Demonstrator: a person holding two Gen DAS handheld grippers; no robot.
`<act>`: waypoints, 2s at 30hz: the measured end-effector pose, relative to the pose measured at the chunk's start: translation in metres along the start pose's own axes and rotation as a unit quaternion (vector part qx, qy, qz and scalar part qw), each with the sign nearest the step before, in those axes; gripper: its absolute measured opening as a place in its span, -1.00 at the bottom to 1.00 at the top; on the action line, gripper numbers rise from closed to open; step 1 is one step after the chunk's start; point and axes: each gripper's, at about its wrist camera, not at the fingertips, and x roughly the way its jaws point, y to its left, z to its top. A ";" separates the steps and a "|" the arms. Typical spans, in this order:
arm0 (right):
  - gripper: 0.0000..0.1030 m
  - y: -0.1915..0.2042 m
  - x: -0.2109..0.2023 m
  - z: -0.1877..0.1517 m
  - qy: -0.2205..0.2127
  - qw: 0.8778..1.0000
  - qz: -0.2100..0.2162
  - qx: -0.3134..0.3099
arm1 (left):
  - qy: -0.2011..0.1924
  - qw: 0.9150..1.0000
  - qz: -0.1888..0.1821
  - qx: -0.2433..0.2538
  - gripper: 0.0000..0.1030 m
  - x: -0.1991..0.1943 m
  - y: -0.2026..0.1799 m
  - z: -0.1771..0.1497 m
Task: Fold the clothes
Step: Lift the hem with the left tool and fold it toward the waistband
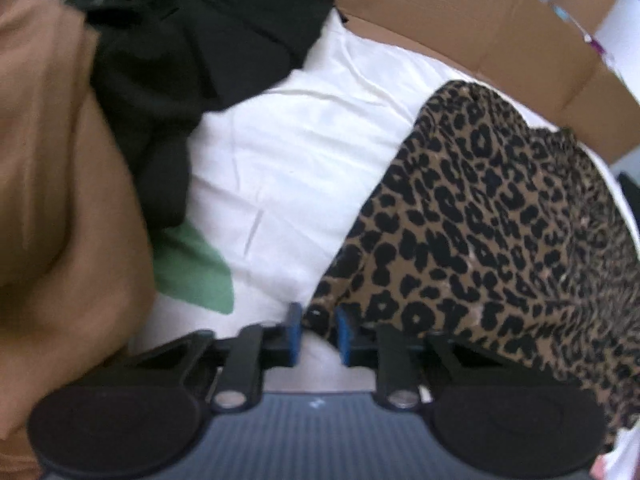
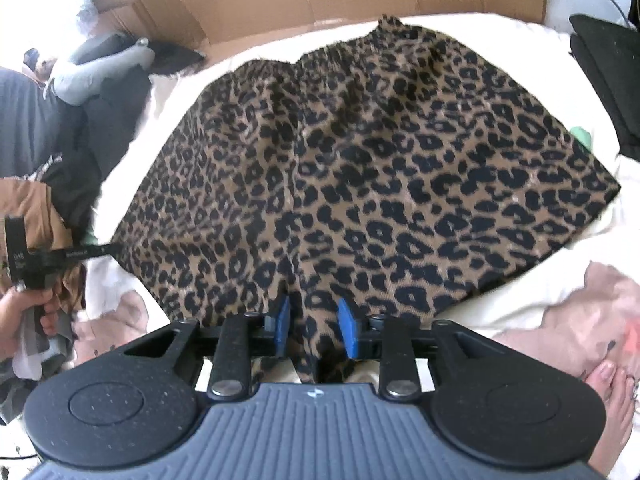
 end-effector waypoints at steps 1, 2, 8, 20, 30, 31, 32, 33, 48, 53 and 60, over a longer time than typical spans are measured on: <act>-0.43 0.001 -0.001 0.002 -0.003 1.000 0.002 -0.001 | 0.002 1.000 -0.003 0.010 -0.79 -0.001 -0.002 -0.001; -0.42 0.001 -0.002 0.002 -0.004 1.000 0.004 -0.002 | 0.005 1.000 -0.006 0.021 -0.84 -0.003 -0.004 -0.001; -0.41 0.001 0.002 0.002 0.002 1.000 0.004 -0.006 | 0.012 0.997 0.002 0.071 -0.90 -0.012 -0.023 0.000; -0.12 0.012 0.011 0.007 -0.005 1.000 0.007 -0.016 | 0.013 0.995 -0.025 0.101 -0.90 -0.068 -0.077 0.026; 0.23 0.061 0.016 0.029 -0.037 0.995 0.040 -0.089 | 0.036 0.997 -0.046 0.050 -0.90 -0.069 -0.115 0.043; 0.23 0.068 0.019 0.032 -0.038 0.994 0.044 -0.096 | 0.034 0.997 -0.049 0.046 -0.90 -0.070 -0.117 0.043; 0.23 0.075 0.020 0.035 -0.043 0.992 0.052 -0.102 | 0.033 0.997 -0.053 0.043 -0.90 -0.071 -0.120 0.043; 0.23 0.081 0.022 0.037 -0.045 0.991 0.059 -0.108 | 0.031 0.997 -0.059 0.038 -0.90 -0.072 -0.123 0.044; 0.22 0.156 0.047 0.046 -0.046 0.972 0.136 -0.184 | 0.007 0.987 -0.159 0.017 -0.90 -0.089 -0.167 0.065; 0.15 0.162 0.051 0.057 -0.056 0.971 0.128 -0.193 | 0.010 0.983 -0.185 0.000 -0.90 -0.086 -0.175 0.064; -0.98 0.162 0.070 0.066 -0.061 0.976 0.099 -0.184 | -0.015 0.978 -0.206 -0.007 -0.83 -0.095 -0.182 0.057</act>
